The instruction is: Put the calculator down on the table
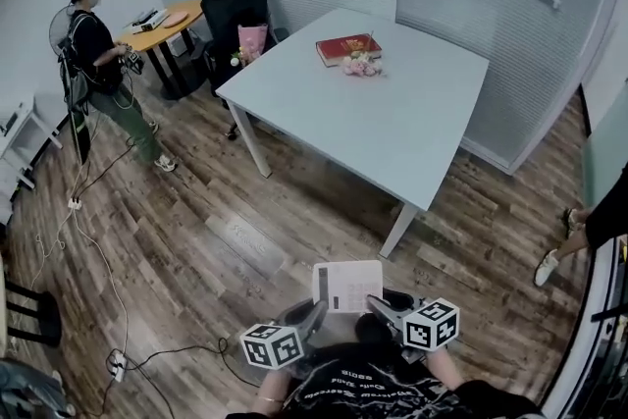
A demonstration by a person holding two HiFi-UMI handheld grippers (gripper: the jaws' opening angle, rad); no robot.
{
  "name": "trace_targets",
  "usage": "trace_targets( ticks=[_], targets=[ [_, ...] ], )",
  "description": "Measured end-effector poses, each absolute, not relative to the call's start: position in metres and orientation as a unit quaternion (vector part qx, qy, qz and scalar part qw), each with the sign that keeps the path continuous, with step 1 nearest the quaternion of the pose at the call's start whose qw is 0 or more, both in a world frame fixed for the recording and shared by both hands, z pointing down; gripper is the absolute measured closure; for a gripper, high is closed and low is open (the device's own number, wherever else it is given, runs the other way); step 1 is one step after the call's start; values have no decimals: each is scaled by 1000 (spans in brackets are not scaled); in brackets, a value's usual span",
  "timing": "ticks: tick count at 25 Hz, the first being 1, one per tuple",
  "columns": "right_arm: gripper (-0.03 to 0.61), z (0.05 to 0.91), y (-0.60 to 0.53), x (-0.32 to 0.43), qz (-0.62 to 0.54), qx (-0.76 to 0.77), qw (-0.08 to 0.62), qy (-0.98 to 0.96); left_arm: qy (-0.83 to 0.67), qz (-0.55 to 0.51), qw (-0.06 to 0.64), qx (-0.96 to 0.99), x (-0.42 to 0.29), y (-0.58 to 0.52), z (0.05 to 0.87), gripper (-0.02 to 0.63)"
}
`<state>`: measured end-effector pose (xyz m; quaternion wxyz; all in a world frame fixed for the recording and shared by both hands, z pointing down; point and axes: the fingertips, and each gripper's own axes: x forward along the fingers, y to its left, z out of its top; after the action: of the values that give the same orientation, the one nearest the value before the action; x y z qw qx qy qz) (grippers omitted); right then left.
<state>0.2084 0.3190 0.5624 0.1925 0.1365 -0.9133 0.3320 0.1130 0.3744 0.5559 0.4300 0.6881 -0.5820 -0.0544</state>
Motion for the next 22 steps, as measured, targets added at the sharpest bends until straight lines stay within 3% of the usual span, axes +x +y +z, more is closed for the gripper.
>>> trace_targets(
  ticks=[22],
  targets=[
    [442,571,78,206,332,85,212,-915,-613,-84,449,645,116,142,568,548]
  ],
)
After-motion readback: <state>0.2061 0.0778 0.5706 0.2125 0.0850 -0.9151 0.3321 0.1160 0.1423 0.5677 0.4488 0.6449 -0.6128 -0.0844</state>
